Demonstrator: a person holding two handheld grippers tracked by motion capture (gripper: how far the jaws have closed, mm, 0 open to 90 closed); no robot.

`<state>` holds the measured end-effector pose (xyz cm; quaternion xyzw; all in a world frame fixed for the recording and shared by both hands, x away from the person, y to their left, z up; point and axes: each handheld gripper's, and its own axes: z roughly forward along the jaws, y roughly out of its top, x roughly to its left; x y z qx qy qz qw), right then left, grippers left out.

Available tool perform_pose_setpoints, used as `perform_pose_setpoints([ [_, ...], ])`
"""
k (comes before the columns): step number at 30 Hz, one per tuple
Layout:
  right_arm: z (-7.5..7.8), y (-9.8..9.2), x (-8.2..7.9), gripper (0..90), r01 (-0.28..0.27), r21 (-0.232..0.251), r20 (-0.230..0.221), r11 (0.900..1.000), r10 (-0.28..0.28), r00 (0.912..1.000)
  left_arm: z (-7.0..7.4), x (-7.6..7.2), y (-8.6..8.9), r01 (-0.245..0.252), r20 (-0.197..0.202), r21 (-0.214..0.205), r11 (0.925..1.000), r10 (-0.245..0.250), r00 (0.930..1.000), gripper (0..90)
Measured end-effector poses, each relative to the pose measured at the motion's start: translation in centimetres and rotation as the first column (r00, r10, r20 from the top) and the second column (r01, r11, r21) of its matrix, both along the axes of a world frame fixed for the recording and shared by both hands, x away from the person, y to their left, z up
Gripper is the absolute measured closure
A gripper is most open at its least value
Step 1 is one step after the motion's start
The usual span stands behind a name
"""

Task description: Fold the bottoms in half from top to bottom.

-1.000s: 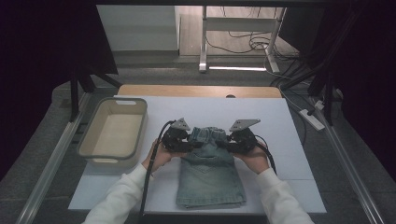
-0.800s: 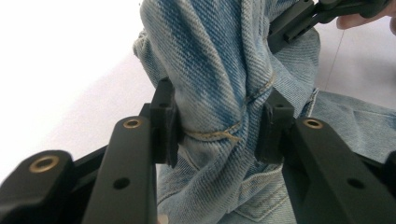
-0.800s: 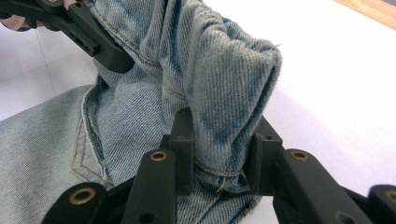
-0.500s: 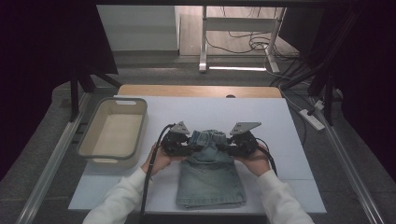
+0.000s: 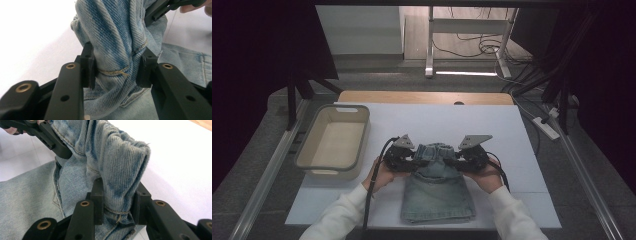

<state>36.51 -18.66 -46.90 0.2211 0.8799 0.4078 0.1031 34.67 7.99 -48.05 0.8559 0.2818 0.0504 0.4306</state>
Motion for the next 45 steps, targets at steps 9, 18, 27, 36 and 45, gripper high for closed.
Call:
perform_pose_setpoints([
  [9,0.0,-0.1,-0.6,67.5,-0.014,0.004,-0.007,0.9999,0.014,0.9999,-0.2,-0.8,0.0,0.007,-0.006,-0.001,1.0,-0.007,1.0,58.4],
  [18,0.1,-0.3,-2.0,65.7,-0.048,0.002,-0.004,0.9989,0.048,0.9988,-0.4,-2.1,0.2,0.029,-0.005,0.009,0.9996,-0.028,0.9996,57.0],
  [27,-0.3,-0.6,-3.2,63.3,-0.073,0.009,-0.008,0.9973,0.073,0.9973,-0.8,-3.3,0.2,0.049,-0.011,0.022,0.9985,-0.049,0.9987,55.3],
  [36,-0.7,-0.8,-4.2,60.4,-0.081,0.018,-0.013,0.9965,0.082,0.9966,-1.3,-4.0,0.3,0.058,-0.028,0.021,0.9981,-0.057,0.998,50.0],
  [45,-1.8,-1.2,-5.7,59.9,-0.087,0.011,-0.018,0.9961,0.087,0.996,-2.0,-4.9,0.3,0.08,-0.039,0.034,0.9962,-0.079,0.9961,46.3],
])
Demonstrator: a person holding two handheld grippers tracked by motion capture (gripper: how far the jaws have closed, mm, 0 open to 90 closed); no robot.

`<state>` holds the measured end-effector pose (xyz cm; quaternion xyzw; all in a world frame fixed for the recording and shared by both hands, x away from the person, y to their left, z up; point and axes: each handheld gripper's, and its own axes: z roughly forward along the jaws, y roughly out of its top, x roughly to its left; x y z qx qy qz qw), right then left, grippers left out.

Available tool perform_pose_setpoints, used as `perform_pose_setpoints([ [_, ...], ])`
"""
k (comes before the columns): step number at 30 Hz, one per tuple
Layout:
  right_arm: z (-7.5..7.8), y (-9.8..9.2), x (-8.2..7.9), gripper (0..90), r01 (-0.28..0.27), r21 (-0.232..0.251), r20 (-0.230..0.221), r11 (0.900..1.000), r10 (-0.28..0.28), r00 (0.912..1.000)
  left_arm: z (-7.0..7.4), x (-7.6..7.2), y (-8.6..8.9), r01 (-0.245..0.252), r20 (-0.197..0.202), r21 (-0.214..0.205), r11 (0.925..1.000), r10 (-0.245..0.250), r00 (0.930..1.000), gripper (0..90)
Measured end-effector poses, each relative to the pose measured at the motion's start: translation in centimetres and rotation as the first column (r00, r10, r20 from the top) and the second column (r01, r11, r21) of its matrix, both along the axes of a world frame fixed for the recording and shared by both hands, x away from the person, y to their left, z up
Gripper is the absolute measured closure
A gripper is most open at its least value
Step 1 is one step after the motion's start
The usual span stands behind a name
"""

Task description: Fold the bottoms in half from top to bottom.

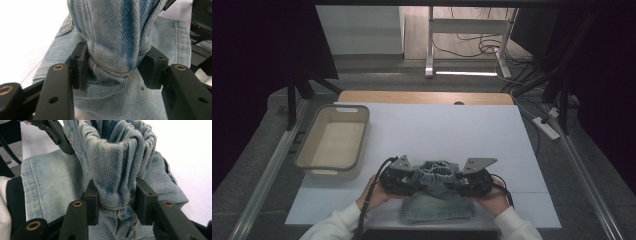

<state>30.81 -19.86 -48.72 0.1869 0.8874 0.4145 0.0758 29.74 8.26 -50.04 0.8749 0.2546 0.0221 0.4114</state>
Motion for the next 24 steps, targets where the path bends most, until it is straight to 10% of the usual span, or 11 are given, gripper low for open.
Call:
perform_pose_setpoints([
  [18,-0.2,-0.1,-0.3,57.1,-0.009,-0.015,0.007,0.9998,0.009,0.9999,1.7,0.0,3.1,-0.02,0.012,-0.001,0.9998,0.02,0.9997,35.9],
  [21,-0.2,-0.1,-0.3,56.6,-0.015,-0.02,0.001,0.9997,0.015,0.9999,2.0,0.1,4.2,-0.045,0.014,-0.035,0.9984,0.046,0.9989,40.1],
  [24,-0.2,-0.1,-0.3,56.2,-0.012,-0.022,0.006,0.9997,0.012,0.9999,2.5,0.5,5.2,-0.12,0.028,-0.077,0.9898,0.123,0.992,66.7],
])
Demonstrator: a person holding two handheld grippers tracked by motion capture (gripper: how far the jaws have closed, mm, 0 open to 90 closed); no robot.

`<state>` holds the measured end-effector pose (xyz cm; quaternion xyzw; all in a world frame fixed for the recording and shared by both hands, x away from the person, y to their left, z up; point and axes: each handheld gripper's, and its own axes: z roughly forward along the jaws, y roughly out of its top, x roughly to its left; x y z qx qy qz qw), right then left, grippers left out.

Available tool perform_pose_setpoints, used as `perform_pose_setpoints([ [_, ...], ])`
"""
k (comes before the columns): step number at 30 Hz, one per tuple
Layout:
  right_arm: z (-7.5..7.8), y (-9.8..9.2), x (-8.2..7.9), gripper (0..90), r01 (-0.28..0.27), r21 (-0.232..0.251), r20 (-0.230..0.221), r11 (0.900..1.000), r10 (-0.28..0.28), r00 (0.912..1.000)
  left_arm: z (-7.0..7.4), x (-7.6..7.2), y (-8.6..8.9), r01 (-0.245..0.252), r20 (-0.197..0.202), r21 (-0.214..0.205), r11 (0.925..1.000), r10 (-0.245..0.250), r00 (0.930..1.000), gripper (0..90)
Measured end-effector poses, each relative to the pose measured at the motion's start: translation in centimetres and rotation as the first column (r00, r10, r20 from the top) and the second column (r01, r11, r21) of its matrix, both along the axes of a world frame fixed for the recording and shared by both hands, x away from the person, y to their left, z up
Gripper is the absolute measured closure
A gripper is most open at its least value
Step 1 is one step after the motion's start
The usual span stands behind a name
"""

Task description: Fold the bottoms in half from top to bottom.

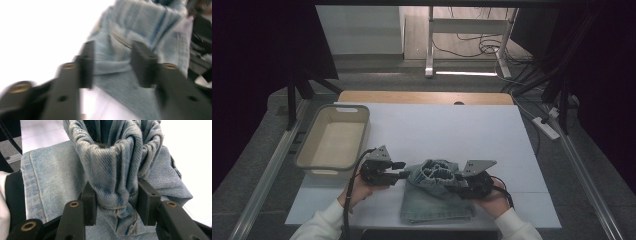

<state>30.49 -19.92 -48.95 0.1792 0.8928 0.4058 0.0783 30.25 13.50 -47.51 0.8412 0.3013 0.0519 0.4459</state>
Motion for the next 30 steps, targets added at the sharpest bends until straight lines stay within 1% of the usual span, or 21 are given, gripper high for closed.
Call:
perform_pose_setpoints([
  [1,0.0,0.0,0.0,56.1,0.0,0.001,-0.001,1.0,0.0,1.0,0.0,0.2,0.0,-0.017,-0.001,-0.006,0.9998,0.017,0.9999,71.0],
  [2,0.0,0.0,0.0,55.9,0.0,0.001,-0.002,1.0,0.0,1.0,0.0,0.4,0.0,-0.026,-0.003,-0.01,0.9996,0.026,0.9997,78.9],
  [3,0.0,0.0,0.0,55.9,0.0,0.001,-0.002,1.0,0.0,1.0,0.0,0.4,0.0,-0.026,-0.003,-0.01,0.9996,0.026,0.9997,84.3],
  [4,0.0,0.0,0.1,55.6,0.0,0.002,-0.003,1.0,0.0,1.0,0.0,0.9,-0.3,-0.036,-0.014,-0.022,0.9991,0.036,0.9993,88.5],
  [6,0.0,0.0,0.0,55.1,0.001,0.0,-0.002,1.0,-0.001,1.0,0.1,1.5,-0.8,-0.032,-0.019,-0.021,0.9993,0.031,0.9993,89.0],
  [8,0.0,0.0,0.0,54.9,0.001,-0.001,-0.002,1.0,-0.001,1.0,0.1,2.1,-1.5,-0.041,-0.015,-0.023,0.9989,0.04,0.9991,89.0],
  [9,0.0,0.0,0.0,54.9,0.001,-0.001,-0.002,1.0,-0.001,1.0,0.1,2.1,-1.5,-0.041,-0.015,-0.023,0.9989,0.04,0.9991,89.0],
  [10,0.0,0.0,0.0,54.7,0.001,-0.001,-0.004,1.0,-0.001,1.0,0.1,2.6,-2.4,-0.031,-0.008,-0.02,0.9993,0.031,0.9995,89.0],
  [12,0.0,0.0,0.0,53.4,0.001,0.001,-0.005,1.0,-0.001,1.0,0.0,3.2,-3.4,-0.023,-0.001,0.004,0.9997,0.023,0.9997,89.0],
  [13,0.0,0.0,0.0,52.6,0.002,-0.002,-0.005,1.0,-0.002,1.0,0.0,3.2,-3.4,-0.023,-0.001,0.004,0.9997,0.023,0.9997,89.0],
  [14,0.0,0.0,-0.1,52.0,0.002,-0.003,-0.003,1.0,-0.002,1.0,-0.4,4.0,-4.4,-0.008,-0.022,0.012,0.9999,0.008,0.9997,89.0],
  [15,0.0,0.0,-0.1,51.8,0.003,-0.005,-0.004,1.0,-0.003,1.0,-0.8,4.4,-4.9,0.004,-0.04,0.016,0.9999,-0.003,0.9992,89.0],
  [17,0.0,-0.1,-0.2,51.8,0.004,-0.003,-0.005,1.0,-0.004,1.0,-1.5,4.9,-5.7,0.05,-0.078,-0.001,0.9987,-0.05,0.9957,89.0],
  [18,0.0,-0.1,-0.2,51.5,0.004,-0.005,-0.006,1.0,-0.004,1.0,-1.7,4.8,-6.0,0.058,-0.081,0.0,0.9983,-0.057,0.9951,89.0],
  [19,0.0,-0.1,-0.3,50.9,0.005,-0.008,-0.007,1.0,-0.005,1.0,-1.8,4.8,-6.2,0.067,-0.078,0.01,0.9977,-0.066,0.9948,89.0],
  [23,-0.1,-0.2,-0.4,49.6,0.003,-0.011,-0.009,0.9999,-0.003,1.0,-1.7,4.4,-6.0,0.074,-0.079,0.007,0.9972,-0.074,0.9941,89.1],
  [24,-0.1,-0.2,-0.5,49.0,0.004,-0.01,-0.009,0.9999,-0.004,0.9999,-1.6,4.2,-5.9,0.083,-0.077,0.017,0.9964,-0.082,0.9937,89.1],
  [27,0.1,-0.4,-0.7,47.6,0.007,-0.013,-0.008,0.9999,-0.007,0.9999,-1.7,4.1,-5.8,0.089,-0.078,0.018,0.9959,-0.087,0.9931,89.1],
  [28,0.3,-0.9,-1.1,45.1,-0.002,0.0,-0.018,1.0,0.002,0.9998,-1.8,3.8,-5.7,0.094,-0.088,0.013,0.9955,-0.092,0.9919,89.0],
  [29,0.3,-0.9,-1.1,45.1,-0.002,0.0,-0.018,1.0,0.002,0.9998,-1.8,3.8,-5.7,0.094,-0.088,0.013,0.9955,-0.092,0.9919,89.0],
  [30,0.7,-1.7,-1.5,40.1,0.0,0.02,-0.025,0.9998,0.001,0.9997,-1.9,3.5,-5.7,0.104,-0.088,0.02,0.9944,-0.102,0.9909,89.0],
])
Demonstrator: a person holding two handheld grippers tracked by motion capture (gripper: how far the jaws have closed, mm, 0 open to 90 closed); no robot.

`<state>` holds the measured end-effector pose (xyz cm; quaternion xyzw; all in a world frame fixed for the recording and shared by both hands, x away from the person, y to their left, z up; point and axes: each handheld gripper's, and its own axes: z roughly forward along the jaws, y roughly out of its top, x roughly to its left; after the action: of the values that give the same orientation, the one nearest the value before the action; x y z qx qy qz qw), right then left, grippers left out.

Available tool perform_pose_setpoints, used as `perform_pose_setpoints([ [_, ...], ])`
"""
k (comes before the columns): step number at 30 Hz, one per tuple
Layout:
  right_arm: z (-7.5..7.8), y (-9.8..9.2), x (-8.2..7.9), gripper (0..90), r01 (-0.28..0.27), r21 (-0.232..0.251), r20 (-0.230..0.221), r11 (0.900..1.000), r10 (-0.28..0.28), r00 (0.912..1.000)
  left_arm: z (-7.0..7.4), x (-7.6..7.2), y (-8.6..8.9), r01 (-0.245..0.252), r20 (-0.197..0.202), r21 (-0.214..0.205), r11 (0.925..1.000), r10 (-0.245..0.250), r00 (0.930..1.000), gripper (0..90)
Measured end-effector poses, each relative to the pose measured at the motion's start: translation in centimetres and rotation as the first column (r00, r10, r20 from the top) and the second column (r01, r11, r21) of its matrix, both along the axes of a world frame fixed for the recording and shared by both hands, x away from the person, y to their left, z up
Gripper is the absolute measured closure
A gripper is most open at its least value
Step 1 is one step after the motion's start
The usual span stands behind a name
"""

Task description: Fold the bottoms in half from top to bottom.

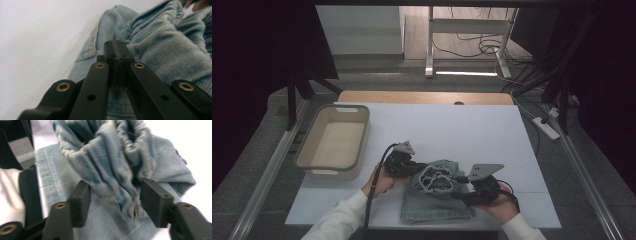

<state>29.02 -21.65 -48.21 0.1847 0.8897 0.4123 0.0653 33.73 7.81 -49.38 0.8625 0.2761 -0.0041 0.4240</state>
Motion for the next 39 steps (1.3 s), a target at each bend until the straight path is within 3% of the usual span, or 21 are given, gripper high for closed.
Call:
perform_pose_setpoints([
  [1,0.0,0.0,0.0,40.1,0.0,0.0,0.0,1.0,0.0,1.0,0.0,0.0,0.0,0.0,0.0,0.0,1.0,0.0,1.0,89.0],
  [7,1.2,-3.8,0.2,36.0,0.075,0.117,-0.007,0.9903,-0.075,0.9972,-0.2,-1.2,-0.3,0.034,-0.012,0.016,0.9993,-0.034,0.9994,89.0],
  [10,1.3,-4.7,0.7,34.8,0.139,0.117,0.001,0.9834,-0.14,0.9902,-0.3,-1.7,-0.5,0.044,-0.016,0.018,0.9989,-0.044,0.9989,89.0],
  [16,0.5,-4.9,1.1,34.9,0.181,0.085,0.007,0.9797,-0.183,0.9831,-0.5,-2.4,-0.7,0.07,-0.019,0.032,0.997,-0.069,0.9974,89.1],
  [20,-0.4,-3.9,1.2,34.9,0.164,0.019,0.012,0.9863,-0.164,0.9864,-0.5,-2.9,-0.8,0.086,-0.017,0.036,0.9956,-0.086,0.9962,89.1],
  [23,-0.6,-3.6,1.2,34.9,0.157,0.008,0.013,0.9876,-0.157,0.9876,-0.6,-3.4,-0.8,0.097,-0.008,0.045,0.9942,-0.097,0.9953,89.2],
  [28,-0.3,-3.5,1.1,35.3,0.157,0.027,0.013,0.9873,-0.157,0.9875,-0.9,-3.5,-0.9,0.105,-0.015,0.067,0.9921,-0.105,0.9944,89.2],
  [35,0.4,-3.1,0.8,37.2,0.158,0.055,0.045,0.9859,-0.161,0.986,-0.6,-3.2,-0.6,0.074,0.005,0.057,0.9956,-0.075,0.9972,89.0],
  [36,1.0,-2.6,0.4,43.9,0.129,0.092,0.051,0.9874,-0.134,0.9897,-0.3,-3.0,-0.3,0.049,0.022,0.055,0.9973,-0.05,0.9985,87.8],
  [37,1.0,-2.6,0.4,43.9,0.129,0.092,0.051,0.9874,-0.134,0.9897,-0.3,-3.0,-0.3,0.049,0.022,0.055,0.9973,-0.05,0.9985,87.6],
  [38,1.7,-1.8,0.0,54.4,0.088,0.11,0.054,0.99,-0.095,0.9941,0.0,-2.8,0.1,0.016,0.03,0.038,0.9992,-0.017,0.9994,87.6],
  [39,1.7,-1.8,0.0,54.4,0.088,0.11,0.054,0.99,-0.095,0.9941,0.0,-2.8,0.1,0.016,0.03,0.038,0.9992,-0.017,0.9994,87.6],
])
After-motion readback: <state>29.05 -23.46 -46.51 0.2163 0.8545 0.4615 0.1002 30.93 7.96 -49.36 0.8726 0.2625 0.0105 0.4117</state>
